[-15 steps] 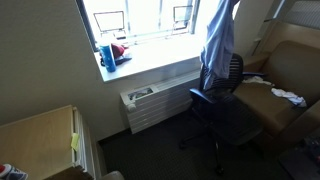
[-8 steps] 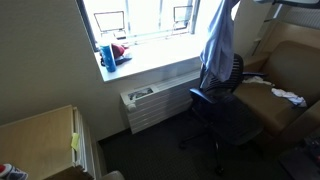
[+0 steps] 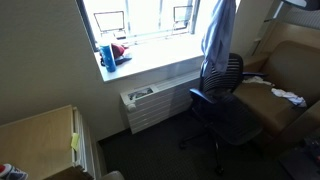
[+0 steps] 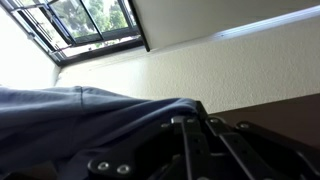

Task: Take the grey shirt off the seat and put it on the back of the black chair

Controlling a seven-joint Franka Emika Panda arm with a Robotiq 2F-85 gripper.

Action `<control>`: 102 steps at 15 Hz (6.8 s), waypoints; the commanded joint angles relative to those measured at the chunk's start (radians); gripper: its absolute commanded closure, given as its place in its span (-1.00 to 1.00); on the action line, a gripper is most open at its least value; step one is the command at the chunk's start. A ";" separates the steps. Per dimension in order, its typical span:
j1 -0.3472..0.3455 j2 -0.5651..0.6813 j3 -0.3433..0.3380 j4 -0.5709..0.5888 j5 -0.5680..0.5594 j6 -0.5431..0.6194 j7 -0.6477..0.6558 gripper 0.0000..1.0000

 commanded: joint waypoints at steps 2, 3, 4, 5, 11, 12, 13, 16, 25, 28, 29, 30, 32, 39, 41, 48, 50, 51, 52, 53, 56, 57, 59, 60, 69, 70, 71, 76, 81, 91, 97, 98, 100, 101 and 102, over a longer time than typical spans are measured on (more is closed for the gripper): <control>-0.033 0.017 -0.089 0.033 0.053 -0.025 0.079 0.93; -0.028 0.030 -0.156 0.004 0.129 -0.022 0.059 0.93; -0.020 0.032 -0.192 -0.019 0.157 -0.020 0.060 0.93; -0.013 0.031 -0.210 -0.035 0.166 -0.019 0.060 0.98; 0.089 0.253 -0.568 -0.374 0.684 0.021 0.059 0.98; 0.080 0.286 -0.623 -0.407 0.770 0.004 0.058 0.98; 0.068 0.321 -0.674 -0.444 0.857 -0.008 0.057 0.98; 0.106 0.283 -0.579 -0.532 0.838 0.118 0.069 0.98; 0.189 0.250 -0.465 -0.657 0.911 0.097 0.022 0.98; 0.210 0.156 -0.313 -0.638 0.957 0.185 0.020 0.98; 0.164 0.199 -0.344 -0.623 1.078 0.145 0.004 0.98; 0.157 0.177 -0.299 -0.607 1.115 0.156 -0.005 0.98; 0.178 0.062 -0.146 -0.571 1.055 0.225 -0.006 0.98; 0.186 -0.049 0.023 -0.546 0.961 0.236 0.001 0.93; 0.221 -0.208 0.172 -0.558 0.844 0.309 -0.037 0.98; -0.116 -0.331 0.635 -0.204 0.886 0.426 0.006 0.98; -0.243 -0.332 0.776 -0.092 0.890 0.424 0.013 0.98; -0.272 -0.282 0.740 -0.025 0.962 0.384 0.037 0.98; -0.314 -0.263 0.773 0.031 0.971 0.374 0.075 0.98; -0.342 -0.234 0.773 0.084 0.978 0.362 0.143 0.98; -0.306 -0.269 0.761 0.003 0.964 0.366 0.084 0.93; -0.312 -0.258 0.764 0.019 0.970 0.366 0.084 0.98; -0.358 -0.294 0.964 0.032 0.824 0.421 0.021 0.98; -0.400 -0.249 1.002 0.131 0.857 0.476 0.016 0.98; -0.416 -0.263 1.348 0.350 0.835 0.831 -0.010 0.98; -0.415 -0.221 1.224 0.375 0.793 0.842 0.187 0.98; -0.419 -0.254 1.337 0.376 0.828 0.891 0.072 0.98; -0.477 -0.169 1.430 0.358 0.919 0.870 0.064 0.98; -0.533 -0.037 1.555 0.354 0.986 0.878 0.062 0.98; -0.382 -0.228 1.363 0.382 0.716 0.873 0.067 0.98; -0.350 -0.293 1.339 0.378 0.701 0.873 0.061 0.98; -0.345 -0.291 1.338 0.376 0.691 0.872 0.061 0.98; -0.314 -0.318 1.322 0.373 0.701 0.872 0.061 0.98; -0.289 -0.338 1.317 0.373 0.709 0.872 0.061 0.98; -0.267 -0.354 1.314 0.377 0.709 0.873 0.063 0.98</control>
